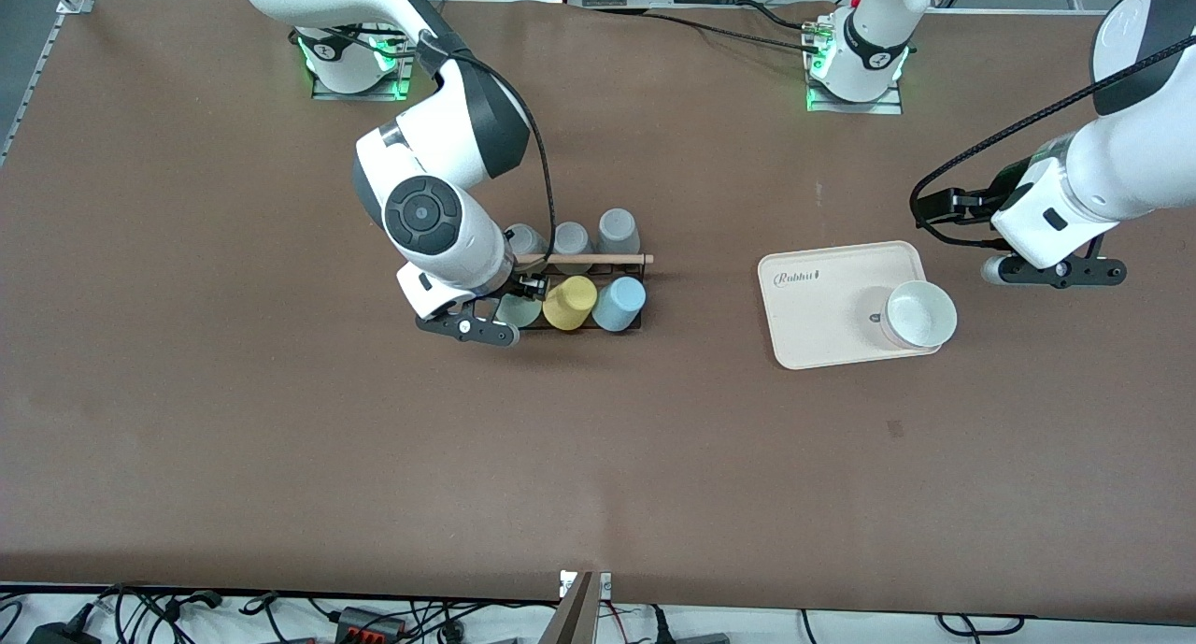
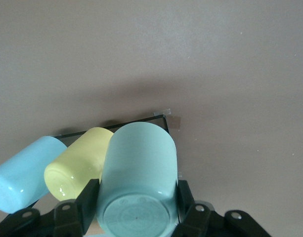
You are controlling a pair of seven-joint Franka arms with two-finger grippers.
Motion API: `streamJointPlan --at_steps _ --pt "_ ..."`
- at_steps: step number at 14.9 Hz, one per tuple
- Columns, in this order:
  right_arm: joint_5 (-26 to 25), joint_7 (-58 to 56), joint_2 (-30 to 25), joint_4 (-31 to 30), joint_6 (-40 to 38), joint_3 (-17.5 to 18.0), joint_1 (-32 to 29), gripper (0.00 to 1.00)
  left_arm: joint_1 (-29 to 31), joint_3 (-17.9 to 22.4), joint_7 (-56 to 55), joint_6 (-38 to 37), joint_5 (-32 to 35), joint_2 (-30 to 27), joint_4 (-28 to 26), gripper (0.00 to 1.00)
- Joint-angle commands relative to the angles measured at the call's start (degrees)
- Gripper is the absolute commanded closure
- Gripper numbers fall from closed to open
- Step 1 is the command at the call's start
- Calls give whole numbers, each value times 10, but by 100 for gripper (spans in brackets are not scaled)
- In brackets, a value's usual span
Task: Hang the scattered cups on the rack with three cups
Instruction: 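Hang the pale green cup on the rack beside the yellow cup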
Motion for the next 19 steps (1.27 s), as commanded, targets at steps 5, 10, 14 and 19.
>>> streamJointPlan --at_steps 5,10,14,19 --pt "10 6 31 20 3 -1 7 68 4 -1 14 5 7 -18 -19 0" --pt "10 6 51 20 20 -1 8 68 5 -1 14 5 7 -18 -19 0" --pt "19 6 64 21 24 7 7 69 6 -1 16 4 6 -17 -19 0" --pt "32 6 73 21 31 7 8 69 7 -1 19 4 6 -17 -19 0"
